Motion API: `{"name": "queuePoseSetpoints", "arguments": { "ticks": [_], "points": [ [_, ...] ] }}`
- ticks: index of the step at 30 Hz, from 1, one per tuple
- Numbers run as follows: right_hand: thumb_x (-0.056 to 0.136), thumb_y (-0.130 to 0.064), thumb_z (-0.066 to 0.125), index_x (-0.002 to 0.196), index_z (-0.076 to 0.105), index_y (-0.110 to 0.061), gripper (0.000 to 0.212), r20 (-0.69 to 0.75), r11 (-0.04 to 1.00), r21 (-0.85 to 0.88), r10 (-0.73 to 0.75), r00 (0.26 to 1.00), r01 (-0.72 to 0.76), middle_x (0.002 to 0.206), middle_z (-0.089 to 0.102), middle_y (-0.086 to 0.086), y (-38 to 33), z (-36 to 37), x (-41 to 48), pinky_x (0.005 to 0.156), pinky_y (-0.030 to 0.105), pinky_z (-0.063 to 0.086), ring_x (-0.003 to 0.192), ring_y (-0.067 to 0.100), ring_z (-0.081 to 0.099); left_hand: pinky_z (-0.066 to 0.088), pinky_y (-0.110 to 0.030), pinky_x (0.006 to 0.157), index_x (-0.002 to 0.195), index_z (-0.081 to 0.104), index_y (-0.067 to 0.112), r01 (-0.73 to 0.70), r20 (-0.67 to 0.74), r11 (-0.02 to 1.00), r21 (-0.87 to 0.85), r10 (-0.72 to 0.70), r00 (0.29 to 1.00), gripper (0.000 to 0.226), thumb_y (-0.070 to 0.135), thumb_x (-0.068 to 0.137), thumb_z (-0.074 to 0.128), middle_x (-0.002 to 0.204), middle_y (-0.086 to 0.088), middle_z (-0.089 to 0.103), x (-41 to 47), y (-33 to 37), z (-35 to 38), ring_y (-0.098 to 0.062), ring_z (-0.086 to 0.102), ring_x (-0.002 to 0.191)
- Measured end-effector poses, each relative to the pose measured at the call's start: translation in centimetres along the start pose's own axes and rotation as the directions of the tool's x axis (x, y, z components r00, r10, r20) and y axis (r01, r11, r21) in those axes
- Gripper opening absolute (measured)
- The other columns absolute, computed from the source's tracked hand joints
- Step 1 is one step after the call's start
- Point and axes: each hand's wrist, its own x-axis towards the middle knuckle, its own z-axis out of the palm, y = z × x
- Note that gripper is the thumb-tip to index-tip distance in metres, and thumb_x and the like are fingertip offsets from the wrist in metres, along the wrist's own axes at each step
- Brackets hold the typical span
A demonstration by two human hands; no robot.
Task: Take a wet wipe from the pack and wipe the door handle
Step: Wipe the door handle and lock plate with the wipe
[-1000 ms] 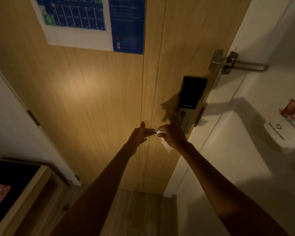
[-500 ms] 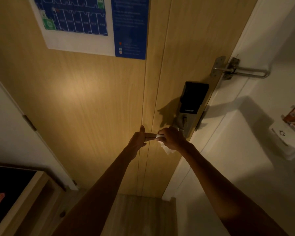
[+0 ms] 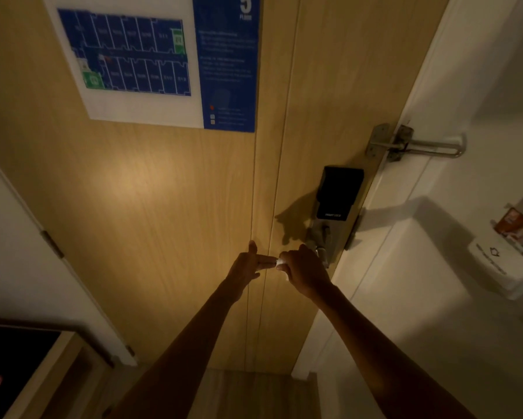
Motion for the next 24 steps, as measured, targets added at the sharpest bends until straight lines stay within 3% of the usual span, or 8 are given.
{"name": "queuePoseSetpoints", "arguments": {
  "ticks": [6, 10, 15, 18, 22, 24],
  "points": [
    [0.092, -0.033, 0.06, 0.099, 0.07, -0.019, 0.019, 0.084, 0.994, 0.091, 0.044, 0.995, -0.052, 0.097, 0.072, 0.001, 1.2, -1.0, 0.5, 0.096, 0.04, 0.048, 0.099, 0.018, 0.065, 0.039, -0.036, 0.095, 0.096, 0.072, 0.008, 0.011, -0.025, 0.999, -0.051, -0.012, 1.0, 0.071, 0.048, 0.1, 0.013, 0.087, 0.004, 0.072, 0.8, -0.5, 0.2, -0.005, 0.062, 0.087],
    [0.093, -0.027, 0.06, 0.1, 0.069, -0.012, 0.019, 0.071, 0.986, 0.145, 0.074, 0.995, -0.084, 0.101, 0.071, 0.005, 2.8, -1.3, -1.0, 0.092, 0.024, 0.049, 0.098, 0.016, 0.066, 0.039, -0.035, 0.095, 0.091, 0.072, 0.016, 0.034, -0.049, 0.996, -0.084, -0.038, 0.998, 0.067, 0.048, 0.1, 0.015, 0.091, 0.0, 0.071, 0.8, -1.4, 0.5, -0.017, 0.059, 0.099],
    [0.094, -0.025, 0.058, 0.108, 0.068, -0.015, 0.02, 0.009, 0.982, 0.118, 0.147, 0.989, -0.147, 0.106, 0.067, 0.007, 5.0, -1.3, -3.1, 0.086, 0.024, 0.051, 0.101, 0.018, 0.065, 0.043, -0.036, 0.095, 0.105, 0.071, 0.011, 0.048, -0.12, 0.997, -0.057, -0.055, 0.991, 0.065, 0.045, 0.101, 0.016, 0.106, -0.007, 0.07, 0.1, -1.0, 1.6, -0.023, 0.058, 0.11],
    [0.095, -0.028, 0.054, 0.116, 0.065, -0.018, 0.025, -0.027, 0.974, 0.121, 0.195, 0.98, -0.191, 0.106, 0.067, 0.007, 5.2, -1.4, -4.0, 0.083, 0.025, 0.054, 0.097, 0.017, 0.065, 0.044, -0.035, 0.092, 0.105, 0.071, 0.012, 0.034, -0.152, 0.999, -0.017, -0.036, 0.988, 0.063, 0.045, 0.101, 0.018, 0.102, -0.003, 0.069, -0.2, -0.9, 2.0, -0.02, 0.058, 0.103],
    [0.096, -0.025, 0.053, 0.116, 0.066, -0.017, 0.025, -0.074, 0.965, 0.158, 0.224, 0.972, -0.21, 0.105, 0.069, 0.005, 4.8, -1.5, -4.6, 0.086, 0.024, 0.052, 0.099, 0.017, 0.065, 0.043, -0.026, 0.069, 0.104, 0.07, 0.013, 0.007, -0.146, 1.0, 0.025, -0.003, 0.989, 0.062, 0.049, 0.1, 0.02, 0.098, -0.002, 0.069, -0.1, -1.4, 2.1, -0.011, 0.054, 0.078],
    [0.096, -0.023, 0.055, 0.116, 0.067, -0.017, 0.024, -0.095, 0.964, 0.181, 0.216, 0.972, -0.196, 0.106, 0.071, 0.003, 4.6, -1.5, -4.7, 0.089, 0.026, 0.052, 0.101, 0.016, 0.066, 0.04, -0.025, 0.066, 0.097, 0.07, 0.016, 0.002, -0.144, 0.999, 0.041, 0.004, 0.99, 0.06, 0.05, 0.099, 0.021, 0.093, -0.003, 0.066, -0.3, -1.3, 2.2, -0.011, 0.051, 0.073]
  ]
}}
